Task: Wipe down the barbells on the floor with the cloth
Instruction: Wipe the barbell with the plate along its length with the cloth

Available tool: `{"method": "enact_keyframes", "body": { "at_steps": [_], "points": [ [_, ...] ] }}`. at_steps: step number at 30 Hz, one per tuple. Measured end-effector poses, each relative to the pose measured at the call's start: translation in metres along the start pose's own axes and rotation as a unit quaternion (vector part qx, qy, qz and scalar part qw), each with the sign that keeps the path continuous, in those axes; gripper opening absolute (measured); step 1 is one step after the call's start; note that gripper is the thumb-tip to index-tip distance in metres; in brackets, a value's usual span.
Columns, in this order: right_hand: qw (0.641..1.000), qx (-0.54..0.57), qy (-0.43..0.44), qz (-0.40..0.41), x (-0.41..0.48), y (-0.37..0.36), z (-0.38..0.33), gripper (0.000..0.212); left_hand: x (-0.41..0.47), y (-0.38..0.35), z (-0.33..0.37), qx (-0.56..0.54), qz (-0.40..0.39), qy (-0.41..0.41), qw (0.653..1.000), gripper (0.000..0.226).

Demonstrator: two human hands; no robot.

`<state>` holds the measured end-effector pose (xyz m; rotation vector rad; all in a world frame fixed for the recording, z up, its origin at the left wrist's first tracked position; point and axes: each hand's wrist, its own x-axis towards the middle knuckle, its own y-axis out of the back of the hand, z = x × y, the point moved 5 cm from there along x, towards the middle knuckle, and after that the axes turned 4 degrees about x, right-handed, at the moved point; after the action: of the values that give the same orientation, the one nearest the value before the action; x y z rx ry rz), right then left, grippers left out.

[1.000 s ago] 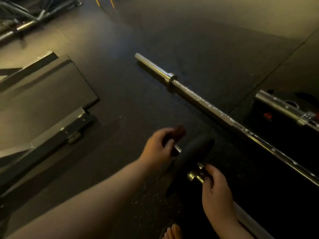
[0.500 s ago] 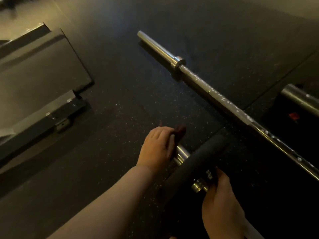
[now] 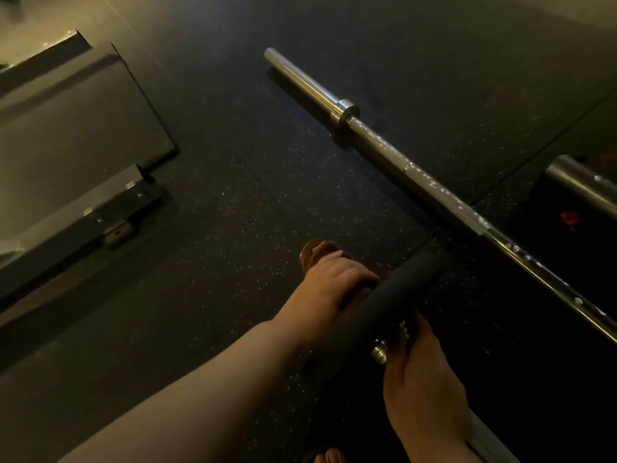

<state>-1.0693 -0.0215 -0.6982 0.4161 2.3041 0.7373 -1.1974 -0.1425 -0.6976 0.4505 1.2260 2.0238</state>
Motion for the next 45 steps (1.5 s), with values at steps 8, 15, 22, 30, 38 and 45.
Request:
{"method": "enact_keyframes", "body": {
  "at_steps": [8,15,22,30,38,45],
  "points": [
    [0.999,0.016,0.012,0.026,0.003,-0.006,0.006,0.056,0.014,0.01,-0.014,0.04,0.081,0.042,0.995,0.032],
    [0.914,0.138,0.299,0.239,-0.022,0.052,-0.063,0.045,-0.011,-0.002,-0.013,0.01,0.074,0.001,0.997,0.04],
    [0.94,-0.258,0.221,-0.024,0.001,0.033,-0.126,0.048,-0.004,0.01,-0.025,0.061,0.07,0.041,0.995,0.046],
    [0.897,-0.379,0.218,-0.066,0.009,0.026,-0.13,0.037,-0.008,0.003,-0.009,0.058,-0.024,-0.024,0.998,0.058],
    [0.946,-0.141,0.291,0.019,0.018,0.036,-0.117,0.04,-0.001,-0.001,-0.001,-0.029,0.038,0.008,0.999,0.034],
    [0.955,0.179,0.188,0.142,-0.007,0.023,-0.023,0.059,0.003,0.017,-0.02,-0.004,0.092,0.075,0.993,0.032]
  ]
}}
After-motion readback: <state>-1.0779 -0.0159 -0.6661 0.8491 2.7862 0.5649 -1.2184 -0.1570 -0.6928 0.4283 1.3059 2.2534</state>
